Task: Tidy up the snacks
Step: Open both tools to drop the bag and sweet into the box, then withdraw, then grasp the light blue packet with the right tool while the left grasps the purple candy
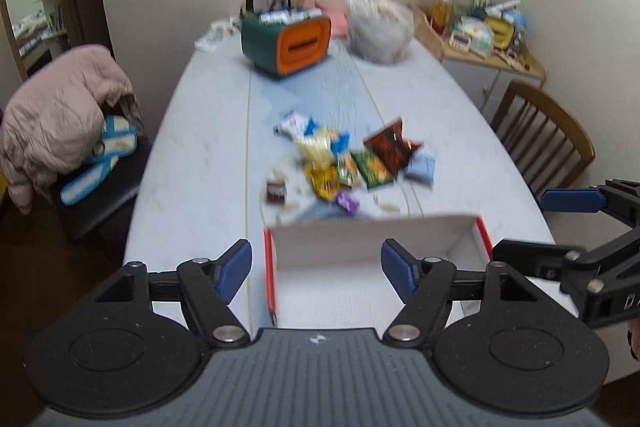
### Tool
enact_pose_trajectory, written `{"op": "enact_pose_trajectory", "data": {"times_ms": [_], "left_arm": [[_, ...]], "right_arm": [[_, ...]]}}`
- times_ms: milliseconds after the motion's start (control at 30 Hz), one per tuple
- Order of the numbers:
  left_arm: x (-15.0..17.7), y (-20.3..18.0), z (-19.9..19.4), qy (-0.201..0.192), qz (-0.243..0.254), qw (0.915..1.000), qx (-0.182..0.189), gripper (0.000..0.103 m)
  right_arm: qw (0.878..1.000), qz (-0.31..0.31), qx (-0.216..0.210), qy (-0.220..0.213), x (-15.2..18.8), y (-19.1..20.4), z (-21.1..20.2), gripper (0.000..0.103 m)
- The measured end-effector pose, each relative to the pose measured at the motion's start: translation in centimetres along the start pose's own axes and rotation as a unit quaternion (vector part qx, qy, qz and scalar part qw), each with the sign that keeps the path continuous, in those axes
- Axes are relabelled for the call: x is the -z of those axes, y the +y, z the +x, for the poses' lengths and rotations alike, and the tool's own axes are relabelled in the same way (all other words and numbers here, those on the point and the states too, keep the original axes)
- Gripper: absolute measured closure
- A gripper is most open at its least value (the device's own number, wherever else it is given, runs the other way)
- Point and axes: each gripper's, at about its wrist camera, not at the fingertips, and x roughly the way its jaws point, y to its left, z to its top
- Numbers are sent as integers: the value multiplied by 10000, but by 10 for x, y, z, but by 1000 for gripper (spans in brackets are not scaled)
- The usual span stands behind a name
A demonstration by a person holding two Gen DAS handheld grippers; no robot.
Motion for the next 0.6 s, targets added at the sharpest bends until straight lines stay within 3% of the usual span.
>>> {"op": "enact_pose_trajectory", "data": {"times_ms": [333,600], "left_arm": [[-68,2,11,27,-49,10000,-74,31],[-104,-17,57,452,38,9989,-111,31]], "right_arm": [[9993,48,227,-283,-63,-34,1,0],[9986,209,472,-136,-97,-78,28,0]]}}
